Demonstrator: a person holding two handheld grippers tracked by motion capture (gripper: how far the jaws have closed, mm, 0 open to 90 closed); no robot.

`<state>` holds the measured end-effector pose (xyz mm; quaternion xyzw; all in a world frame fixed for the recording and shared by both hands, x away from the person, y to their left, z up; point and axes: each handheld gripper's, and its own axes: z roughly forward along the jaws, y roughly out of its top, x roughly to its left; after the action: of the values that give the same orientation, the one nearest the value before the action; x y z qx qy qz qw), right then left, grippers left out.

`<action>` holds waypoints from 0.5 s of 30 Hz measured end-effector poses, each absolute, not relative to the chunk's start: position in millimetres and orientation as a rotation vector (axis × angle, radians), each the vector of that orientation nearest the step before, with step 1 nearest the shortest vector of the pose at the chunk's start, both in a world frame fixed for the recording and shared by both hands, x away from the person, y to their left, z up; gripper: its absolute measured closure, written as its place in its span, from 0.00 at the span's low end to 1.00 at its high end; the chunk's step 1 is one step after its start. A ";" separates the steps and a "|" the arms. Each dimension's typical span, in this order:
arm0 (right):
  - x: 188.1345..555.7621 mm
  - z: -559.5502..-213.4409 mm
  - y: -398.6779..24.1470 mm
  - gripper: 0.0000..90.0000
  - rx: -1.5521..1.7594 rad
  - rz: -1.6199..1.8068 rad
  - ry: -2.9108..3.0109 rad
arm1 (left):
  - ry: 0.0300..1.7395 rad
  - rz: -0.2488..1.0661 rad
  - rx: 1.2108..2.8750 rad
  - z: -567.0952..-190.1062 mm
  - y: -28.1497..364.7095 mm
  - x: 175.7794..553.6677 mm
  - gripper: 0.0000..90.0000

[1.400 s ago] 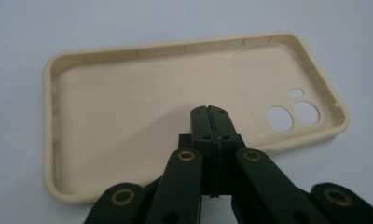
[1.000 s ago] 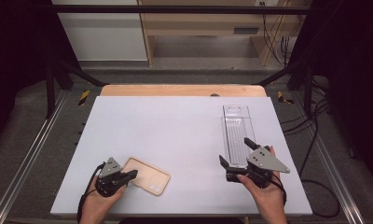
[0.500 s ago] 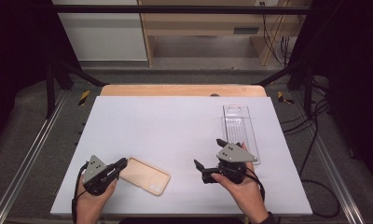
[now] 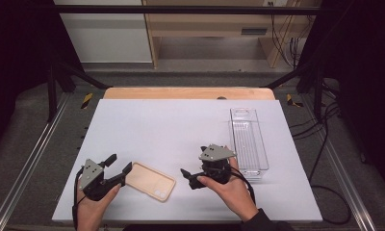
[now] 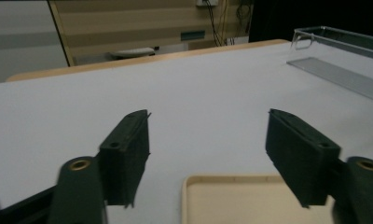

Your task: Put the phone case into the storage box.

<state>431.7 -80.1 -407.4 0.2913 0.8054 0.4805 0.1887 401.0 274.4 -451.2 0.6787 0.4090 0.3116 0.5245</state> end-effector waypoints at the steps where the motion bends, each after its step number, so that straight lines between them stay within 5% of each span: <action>1: 432.8 -408.8 -74.5 0.04 0.806 1.345 2.287 | 0.979 0.751 1.609 -451.0 274.9 401.2 0.27; 15: 433.3 -428.2 -32.6 0.05 0.735 1.297 2.457 | 1.012 0.766 1.546 -451.5 283.4 405.3 0.10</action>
<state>433.3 -32.6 -428.2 0.2536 0.8472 0.4473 0.1335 405.3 283.4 -451.5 0.6505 0.4258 0.3221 0.5402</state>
